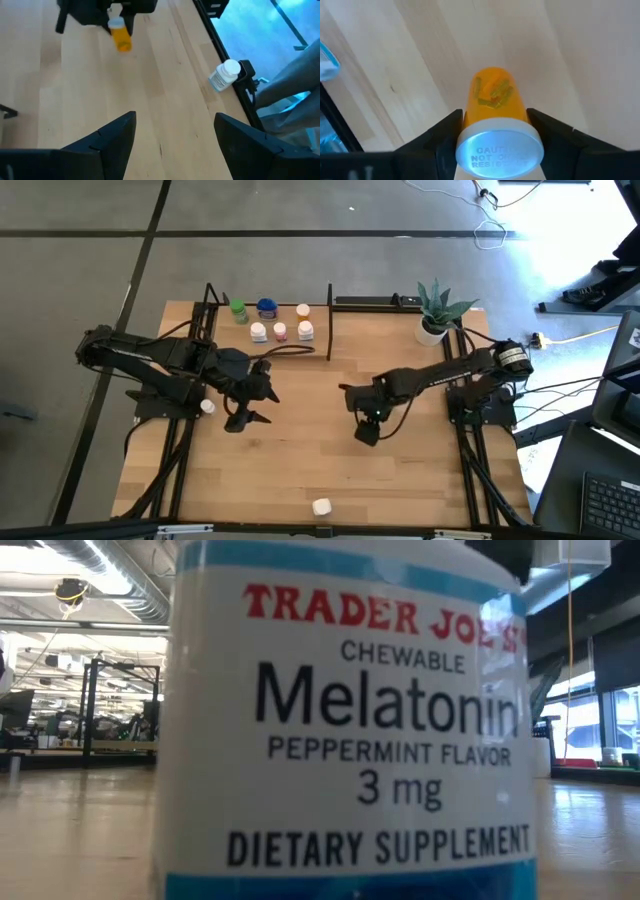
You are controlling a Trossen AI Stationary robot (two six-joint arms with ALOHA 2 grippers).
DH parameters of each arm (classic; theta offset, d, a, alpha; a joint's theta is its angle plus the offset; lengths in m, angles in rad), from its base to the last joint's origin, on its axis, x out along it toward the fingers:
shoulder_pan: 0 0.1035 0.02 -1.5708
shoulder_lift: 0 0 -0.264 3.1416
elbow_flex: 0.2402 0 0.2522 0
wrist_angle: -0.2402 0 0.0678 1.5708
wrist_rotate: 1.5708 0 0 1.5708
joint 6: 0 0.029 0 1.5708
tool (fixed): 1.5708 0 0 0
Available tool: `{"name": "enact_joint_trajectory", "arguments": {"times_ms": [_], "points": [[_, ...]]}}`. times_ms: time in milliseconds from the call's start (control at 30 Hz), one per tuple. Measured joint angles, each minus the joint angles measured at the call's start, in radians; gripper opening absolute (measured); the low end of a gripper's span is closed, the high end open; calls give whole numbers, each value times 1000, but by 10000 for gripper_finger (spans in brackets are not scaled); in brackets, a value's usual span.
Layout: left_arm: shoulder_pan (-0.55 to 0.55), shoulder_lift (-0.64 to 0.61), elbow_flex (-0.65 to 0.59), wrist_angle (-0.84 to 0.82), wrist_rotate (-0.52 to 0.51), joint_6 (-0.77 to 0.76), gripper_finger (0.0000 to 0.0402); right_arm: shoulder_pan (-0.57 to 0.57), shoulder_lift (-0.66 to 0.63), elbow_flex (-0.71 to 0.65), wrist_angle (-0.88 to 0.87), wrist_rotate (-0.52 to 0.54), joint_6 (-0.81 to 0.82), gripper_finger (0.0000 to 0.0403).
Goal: Pick and place medicine bottles onto shelf by color
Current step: Put the orange pill bottle on the shelf
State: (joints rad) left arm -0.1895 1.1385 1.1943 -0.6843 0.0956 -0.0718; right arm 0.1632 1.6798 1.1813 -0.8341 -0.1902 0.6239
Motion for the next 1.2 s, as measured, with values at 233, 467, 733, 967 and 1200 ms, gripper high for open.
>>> {"name": "enact_joint_trajectory", "arguments": {"times_ms": [233,467,733,967,1200], "points": [[33,0,0,5,-11,0,263,-10,0,109,-1,94,-92,208],[41,0,0,5,-9,-31,263,-13,0,214,-24,173,-144,216],[39,0,0,5,-7,-68,263,-26,30,239,1,183,-218,210],[25,0,0,5,-6,-125,263,-54,114,258,51,163,-244,213],[4,0,0,4,-4,-132,263,-77,184,273,-16,131,-251,211]]}}
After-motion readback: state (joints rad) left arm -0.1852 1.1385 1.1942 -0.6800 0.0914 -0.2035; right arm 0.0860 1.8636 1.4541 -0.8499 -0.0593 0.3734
